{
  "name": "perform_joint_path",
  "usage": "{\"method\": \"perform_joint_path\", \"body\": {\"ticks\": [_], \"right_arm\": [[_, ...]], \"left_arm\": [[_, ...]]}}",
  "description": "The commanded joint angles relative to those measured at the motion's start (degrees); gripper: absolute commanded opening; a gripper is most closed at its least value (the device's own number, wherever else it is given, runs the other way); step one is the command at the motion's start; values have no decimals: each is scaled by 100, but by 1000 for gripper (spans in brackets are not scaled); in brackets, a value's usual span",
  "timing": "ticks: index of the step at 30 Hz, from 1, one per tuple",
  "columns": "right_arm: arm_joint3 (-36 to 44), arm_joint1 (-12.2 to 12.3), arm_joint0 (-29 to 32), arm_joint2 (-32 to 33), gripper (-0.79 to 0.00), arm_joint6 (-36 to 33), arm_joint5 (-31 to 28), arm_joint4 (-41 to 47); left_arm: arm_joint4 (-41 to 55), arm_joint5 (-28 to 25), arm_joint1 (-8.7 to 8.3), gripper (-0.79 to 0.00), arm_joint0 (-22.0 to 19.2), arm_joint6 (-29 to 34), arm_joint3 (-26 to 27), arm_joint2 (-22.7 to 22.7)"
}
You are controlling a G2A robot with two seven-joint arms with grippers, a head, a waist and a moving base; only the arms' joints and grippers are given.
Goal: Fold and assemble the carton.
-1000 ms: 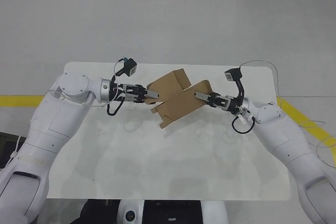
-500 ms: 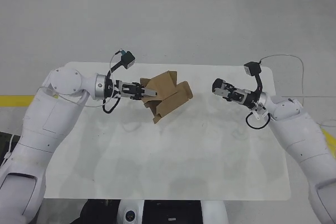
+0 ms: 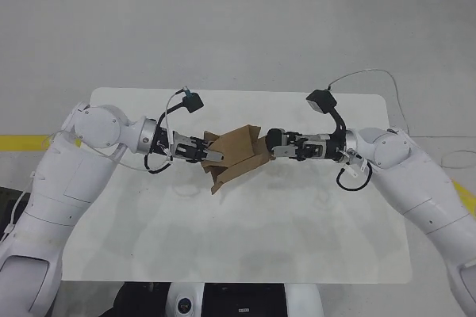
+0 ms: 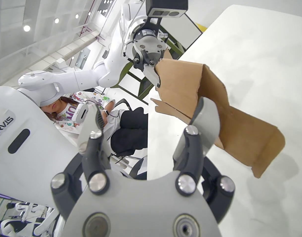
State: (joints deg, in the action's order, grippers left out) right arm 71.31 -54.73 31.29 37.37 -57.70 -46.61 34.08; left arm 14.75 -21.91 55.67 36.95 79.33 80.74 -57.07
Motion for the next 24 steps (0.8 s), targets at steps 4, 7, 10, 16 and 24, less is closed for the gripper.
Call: {"method": "perform_joint_path", "body": {"ticks": [4,7,10,16,24], "right_arm": [[-79,6,-273,-445,-529,-57,58,-10],[-199,-12,-424,-678,-536,-14,14,-24],[-292,-37,-575,-895,-548,42,-42,-18],[-497,-106,-852,-1286,-582,137,-136,40],[-709,-237,-1110,-1723,-603,304,-303,159]], "left_arm": [[162,14,-24,-785,69,115,167,-46],[237,27,-39,-785,93,202,234,-73],[282,44,-51,-785,119,252,289,-87],[349,62,-68,-785,156,300,353,-106],[405,76,-79,-785,167,307,379,-113]]}}
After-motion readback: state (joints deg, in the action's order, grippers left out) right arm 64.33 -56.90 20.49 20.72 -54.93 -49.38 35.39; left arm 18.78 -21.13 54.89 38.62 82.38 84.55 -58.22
